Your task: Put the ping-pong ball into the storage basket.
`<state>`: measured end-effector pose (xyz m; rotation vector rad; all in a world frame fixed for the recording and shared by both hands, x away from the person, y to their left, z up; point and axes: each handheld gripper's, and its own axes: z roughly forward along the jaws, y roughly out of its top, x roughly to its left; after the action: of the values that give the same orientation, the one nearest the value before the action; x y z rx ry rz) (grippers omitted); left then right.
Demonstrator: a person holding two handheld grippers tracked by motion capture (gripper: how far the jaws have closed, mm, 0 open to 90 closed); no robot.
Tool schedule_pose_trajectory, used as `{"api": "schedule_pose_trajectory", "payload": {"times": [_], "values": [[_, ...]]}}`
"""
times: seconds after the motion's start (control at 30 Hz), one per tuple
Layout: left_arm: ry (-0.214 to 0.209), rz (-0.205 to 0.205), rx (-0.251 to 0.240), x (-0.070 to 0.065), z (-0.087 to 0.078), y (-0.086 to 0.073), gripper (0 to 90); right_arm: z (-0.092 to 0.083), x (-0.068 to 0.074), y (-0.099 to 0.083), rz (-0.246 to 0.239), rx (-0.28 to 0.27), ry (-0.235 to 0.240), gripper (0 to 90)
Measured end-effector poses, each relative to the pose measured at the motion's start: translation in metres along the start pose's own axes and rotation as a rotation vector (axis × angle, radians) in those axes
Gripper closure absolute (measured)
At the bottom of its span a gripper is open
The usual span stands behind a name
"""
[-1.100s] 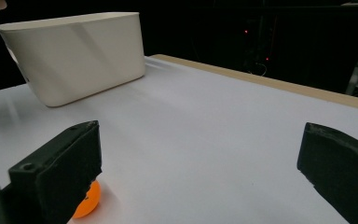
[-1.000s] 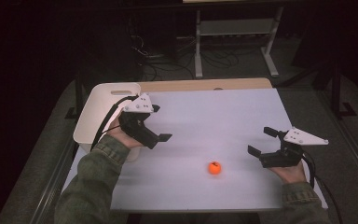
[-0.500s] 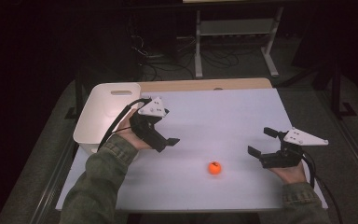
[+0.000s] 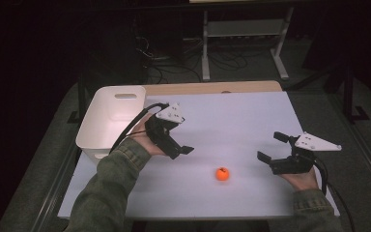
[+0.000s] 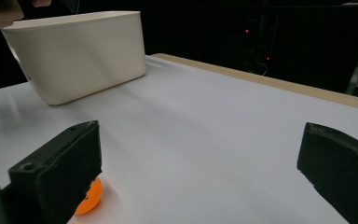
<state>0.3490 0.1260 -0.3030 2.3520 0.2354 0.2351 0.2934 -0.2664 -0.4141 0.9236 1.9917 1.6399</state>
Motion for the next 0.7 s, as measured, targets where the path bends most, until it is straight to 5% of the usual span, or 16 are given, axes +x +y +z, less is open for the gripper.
{"api": "schedule_pose_trajectory", "payload": {"times": [0.7], "values": [[-0.049,0.045,0.063,-0.005,0.027,0.016,0.6,-0.001,0.0,0.001,-0.003,-0.006,0.001,0.0]]}}
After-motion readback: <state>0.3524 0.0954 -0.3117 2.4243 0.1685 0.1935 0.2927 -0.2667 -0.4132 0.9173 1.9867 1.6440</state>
